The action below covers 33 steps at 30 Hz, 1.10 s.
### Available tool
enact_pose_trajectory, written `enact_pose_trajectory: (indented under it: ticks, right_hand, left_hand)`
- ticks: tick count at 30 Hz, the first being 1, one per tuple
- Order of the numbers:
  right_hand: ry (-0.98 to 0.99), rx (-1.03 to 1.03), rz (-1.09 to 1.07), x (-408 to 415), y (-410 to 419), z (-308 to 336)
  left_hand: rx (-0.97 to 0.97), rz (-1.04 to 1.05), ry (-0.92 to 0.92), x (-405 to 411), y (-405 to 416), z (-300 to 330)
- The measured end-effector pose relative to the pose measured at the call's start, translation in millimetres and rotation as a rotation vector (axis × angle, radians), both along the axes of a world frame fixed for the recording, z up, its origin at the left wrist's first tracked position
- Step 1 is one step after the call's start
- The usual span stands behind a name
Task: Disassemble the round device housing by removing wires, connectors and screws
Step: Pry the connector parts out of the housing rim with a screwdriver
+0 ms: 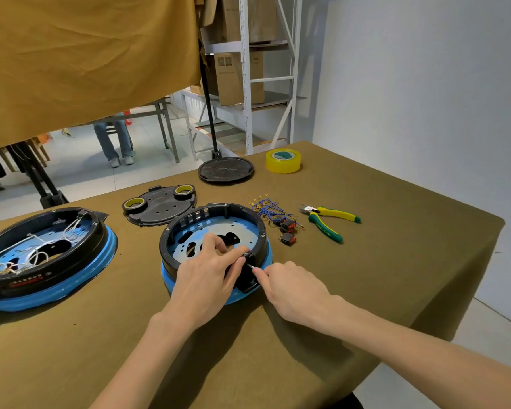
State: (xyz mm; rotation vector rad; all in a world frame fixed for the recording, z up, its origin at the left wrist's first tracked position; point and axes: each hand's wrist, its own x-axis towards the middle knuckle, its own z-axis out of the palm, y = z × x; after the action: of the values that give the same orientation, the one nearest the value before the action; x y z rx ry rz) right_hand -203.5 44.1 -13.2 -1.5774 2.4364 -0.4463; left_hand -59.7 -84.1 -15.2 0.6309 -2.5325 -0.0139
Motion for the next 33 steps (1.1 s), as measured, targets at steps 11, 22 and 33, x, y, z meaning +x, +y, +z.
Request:
enact_pose_trajectory:
  ticks: [11,22,33]
  right_hand:
    - [-0.069,-0.069,0.031,-5,3,-9]
    - [-0.127,-0.134,0.002,-10,1,-16]
    - [-0.109,-0.182,0.050,-17,-1,-16]
  left_hand:
    - [0.034,-0.052,0.045,1,5,4]
    - [0.004,-0.062,0.048,1,6,2]
    - [-0.057,-0.066,0.075,0,3,-1]
